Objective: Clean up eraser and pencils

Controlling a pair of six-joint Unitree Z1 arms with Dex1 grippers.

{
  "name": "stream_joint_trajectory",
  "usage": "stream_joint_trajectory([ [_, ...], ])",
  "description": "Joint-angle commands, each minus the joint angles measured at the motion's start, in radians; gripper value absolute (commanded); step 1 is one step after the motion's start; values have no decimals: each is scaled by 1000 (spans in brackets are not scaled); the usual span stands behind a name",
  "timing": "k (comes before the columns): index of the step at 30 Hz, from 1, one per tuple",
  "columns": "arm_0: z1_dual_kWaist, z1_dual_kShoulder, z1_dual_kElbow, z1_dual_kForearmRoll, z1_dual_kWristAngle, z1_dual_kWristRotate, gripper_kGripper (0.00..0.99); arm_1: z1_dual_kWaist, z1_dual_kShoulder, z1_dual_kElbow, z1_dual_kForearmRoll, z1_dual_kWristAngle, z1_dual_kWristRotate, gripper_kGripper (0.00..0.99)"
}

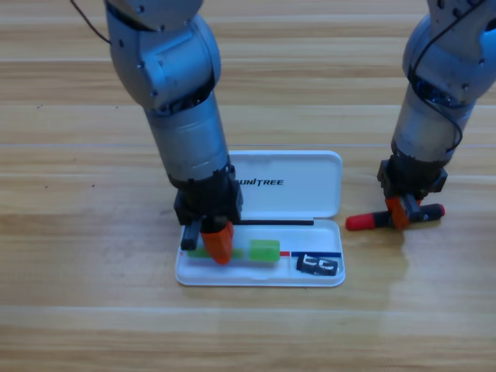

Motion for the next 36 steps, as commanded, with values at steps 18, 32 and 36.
stream_joint_trajectory([
  [18, -19, 65, -5, 0, -5, -44, 990, 108, -271, 84, 128, 99, 158, 0],
  [32, -19, 17, -16, 32, 1, -53, 990, 255, -81, -112, 128, 113, 290, 0],
  [36, -19, -1, -14, 41, 4, -53, 990, 278, -27, -167, 134, 111, 313, 0],
])
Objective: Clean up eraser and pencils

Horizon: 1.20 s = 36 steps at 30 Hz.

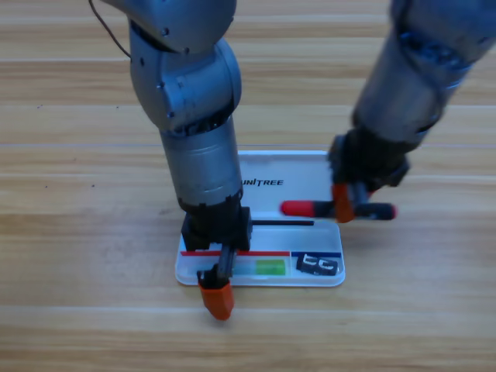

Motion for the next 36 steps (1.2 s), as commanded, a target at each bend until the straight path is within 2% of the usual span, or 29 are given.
stream_joint_trajectory([
  [1, 36, -28, -7, -1, 12, -6, 990, 76, 134, -64, 18, 14, 24, 0],
  [7, 36, -152, -25, 53, 9, -21, 990, 94, 174, -114, 31, 9, 39, 0],
  [11, 38, -263, -88, 140, 6, -43, 990, 97, 180, -123, 32, 7, 49, 0],
  [15, 95, -390, -101, 180, -2, -46, 990, 97, 201, -140, 32, -12, 53, 0],
  [18, 173, -467, -87, 192, -5, -31, 990, 97, 224, -159, 32, -23, 56, 0],
  [22, 331, -531, -42, 194, -46, 25, 990, 97, 253, -186, 32, -26, 59, 0],
  [27, 578, -567, 36, 189, -149, 158, 990, 96, 289, -223, 32, -45, 61, 0],
  [30, 693, -567, 82, 181, -212, 232, 990, 93, 304, -234, 32, -51, 62, 0],
  [33, 754, -567, 120, 168, -247, 284, 990, 88, 316, -245, 32, -68, 62, 0],
  [36, 774, -567, 145, 163, -256, 307, 990, 85, 321, -248, 32, -68, 62, 0],
])
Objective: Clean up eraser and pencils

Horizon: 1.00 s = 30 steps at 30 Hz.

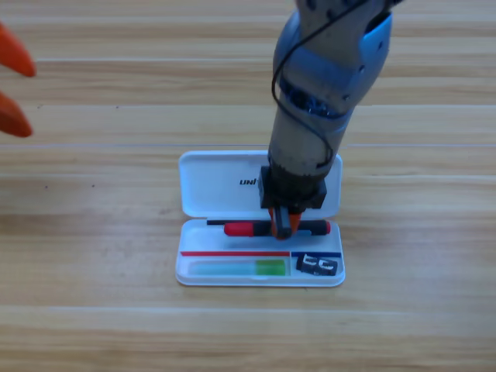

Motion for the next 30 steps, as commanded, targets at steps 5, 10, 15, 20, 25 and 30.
stream_joint_trajectory([
  [5, 110, -4, 93, -26, -41, 48, 990, 13, 69, -17, 16, -14, 9, 0],
  [10, 110, -5, 124, -34, -57, 48, 990, 13, 66, -16, 16, -2, 20, 26],
  [15, 110, -8, 134, -34, -61, 48, 990, 18, 38, -5, 16, 15, 36, 854],
  [20, 110, -10, 145, -34, -65, 48, 990, 25, -98, 67, 16, 77, 37, 884],
  [25, 110, -7, 154, -51, -80, 50, 989, 25, -387, 201, 15, 221, 54, 891],
  [30, 109, 24, 134, -126, -133, 48, 986, 25, -637, 319, -34, 348, 106, 900],
])
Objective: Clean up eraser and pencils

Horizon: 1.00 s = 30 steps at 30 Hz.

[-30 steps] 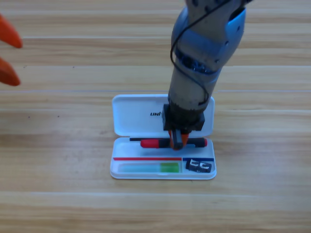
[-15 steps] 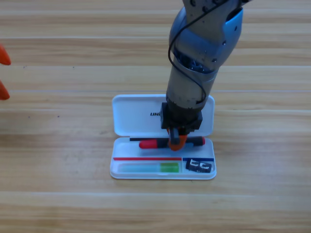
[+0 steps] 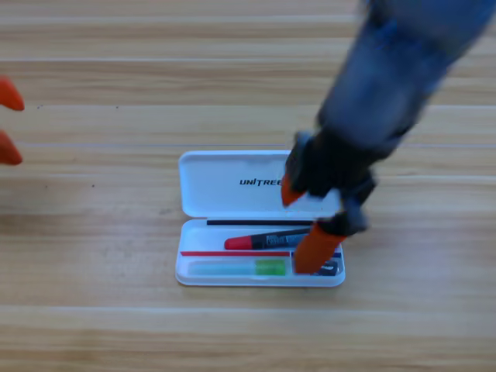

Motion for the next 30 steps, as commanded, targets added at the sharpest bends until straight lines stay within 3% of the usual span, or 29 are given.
stream_joint_trajectory([
  [1, 15, 45, -26, -74, -55, 8, 982, 23, -359, 140, -53, 110, 62, 902],
  [6, -19, 229, -230, -74, -104, -7, 956, 19, -506, 287, -191, 153, 136, 904],
  [9, -59, 370, -369, -49, -130, -35, 822, 17, -529, 340, -240, 173, 156, 905],
  [13, -117, 512, -474, -42, -173, -51, 568, 15, -507, 344, -240, 182, 163, 905],
  [19, -183, 675, -537, -43, -245, -4, 43, 15, -487, 344, -244, 188, 168, 917],
  [20, -192, 696, -539, -43, -259, -1, 0, 15, -487, 347, -246, 190, 168, 917],
  [30, -237, 776, -534, -43, -282, 16, 0, 15, -487, 351, -247, 205, 170, 917],
])
